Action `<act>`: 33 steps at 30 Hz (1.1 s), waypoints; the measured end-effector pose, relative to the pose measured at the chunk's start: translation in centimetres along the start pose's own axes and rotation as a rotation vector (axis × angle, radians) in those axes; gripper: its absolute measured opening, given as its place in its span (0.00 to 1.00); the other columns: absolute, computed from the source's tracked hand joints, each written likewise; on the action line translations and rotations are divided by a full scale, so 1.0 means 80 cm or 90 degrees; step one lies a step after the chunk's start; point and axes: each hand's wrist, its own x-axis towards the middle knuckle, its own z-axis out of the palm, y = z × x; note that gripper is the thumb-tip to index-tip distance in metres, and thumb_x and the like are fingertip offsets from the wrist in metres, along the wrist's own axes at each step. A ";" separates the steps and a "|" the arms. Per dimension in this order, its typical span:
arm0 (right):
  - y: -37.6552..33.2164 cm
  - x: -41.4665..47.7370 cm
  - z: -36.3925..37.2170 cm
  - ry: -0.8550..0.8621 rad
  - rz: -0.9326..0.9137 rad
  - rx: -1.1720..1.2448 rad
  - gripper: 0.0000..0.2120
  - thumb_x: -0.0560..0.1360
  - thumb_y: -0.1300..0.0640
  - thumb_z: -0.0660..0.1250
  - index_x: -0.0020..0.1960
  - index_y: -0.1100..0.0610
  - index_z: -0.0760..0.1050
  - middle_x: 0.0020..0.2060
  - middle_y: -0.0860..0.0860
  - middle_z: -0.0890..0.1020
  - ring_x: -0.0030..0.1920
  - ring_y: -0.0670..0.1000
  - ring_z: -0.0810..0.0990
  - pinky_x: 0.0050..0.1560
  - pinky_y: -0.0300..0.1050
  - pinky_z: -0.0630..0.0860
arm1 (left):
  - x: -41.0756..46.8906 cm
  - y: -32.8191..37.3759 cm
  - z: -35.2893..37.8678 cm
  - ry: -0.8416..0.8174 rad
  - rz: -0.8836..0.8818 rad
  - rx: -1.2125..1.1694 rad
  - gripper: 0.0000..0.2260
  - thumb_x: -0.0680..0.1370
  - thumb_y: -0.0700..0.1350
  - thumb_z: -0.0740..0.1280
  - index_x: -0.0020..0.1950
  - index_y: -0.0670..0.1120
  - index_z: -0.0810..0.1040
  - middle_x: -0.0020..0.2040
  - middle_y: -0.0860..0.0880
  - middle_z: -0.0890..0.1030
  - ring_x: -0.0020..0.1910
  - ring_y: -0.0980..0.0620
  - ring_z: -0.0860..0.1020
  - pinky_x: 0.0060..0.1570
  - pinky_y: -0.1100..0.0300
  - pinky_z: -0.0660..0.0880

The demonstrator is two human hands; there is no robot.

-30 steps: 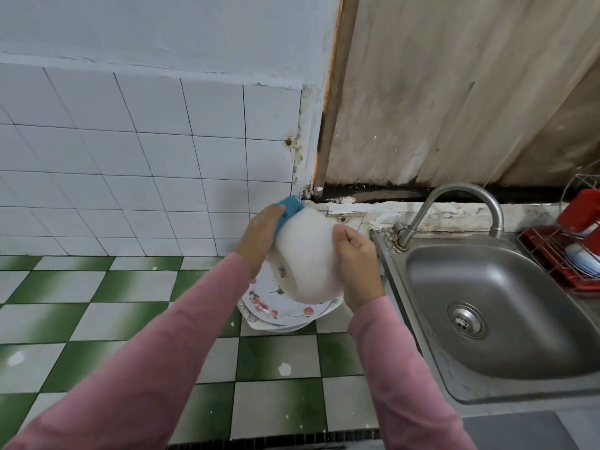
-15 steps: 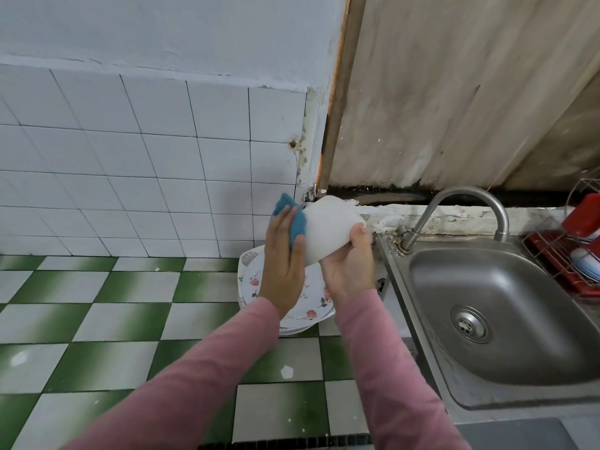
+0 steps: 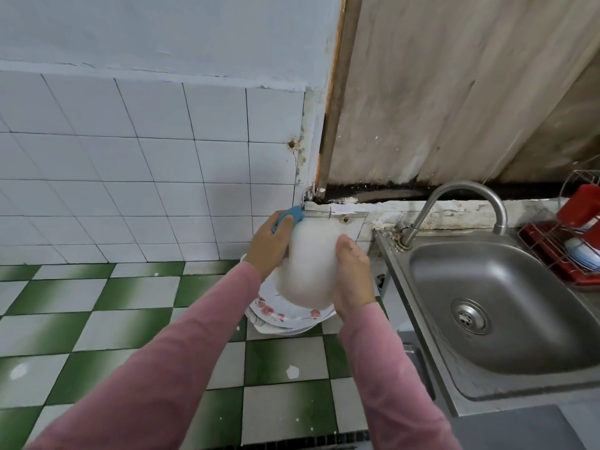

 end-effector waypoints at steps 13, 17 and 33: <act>-0.020 -0.032 -0.088 0.130 -0.099 0.254 0.12 0.84 0.58 0.58 0.60 0.57 0.78 0.49 0.50 0.86 0.48 0.49 0.84 0.47 0.48 0.82 | -0.007 -0.019 0.045 -0.153 -0.340 -0.481 0.11 0.74 0.51 0.70 0.45 0.43 0.77 0.43 0.42 0.78 0.37 0.48 0.75 0.38 0.53 0.74; -0.033 -0.054 -0.132 0.286 -0.158 0.225 0.10 0.84 0.57 0.58 0.60 0.55 0.76 0.48 0.49 0.83 0.47 0.49 0.81 0.46 0.47 0.80 | -0.011 -0.001 0.106 -0.316 -0.288 -0.414 0.14 0.78 0.56 0.68 0.55 0.47 0.82 0.56 0.39 0.78 0.47 0.45 0.74 0.50 0.49 0.71; -0.124 -0.215 -0.470 0.510 -0.465 -0.578 0.63 0.53 0.27 0.76 0.78 0.50 0.52 0.73 0.45 0.58 0.76 0.52 0.58 0.76 0.59 0.58 | -0.186 0.131 0.478 -0.564 -0.271 -0.332 0.14 0.77 0.55 0.69 0.58 0.51 0.81 0.56 0.45 0.84 0.55 0.45 0.82 0.50 0.47 0.79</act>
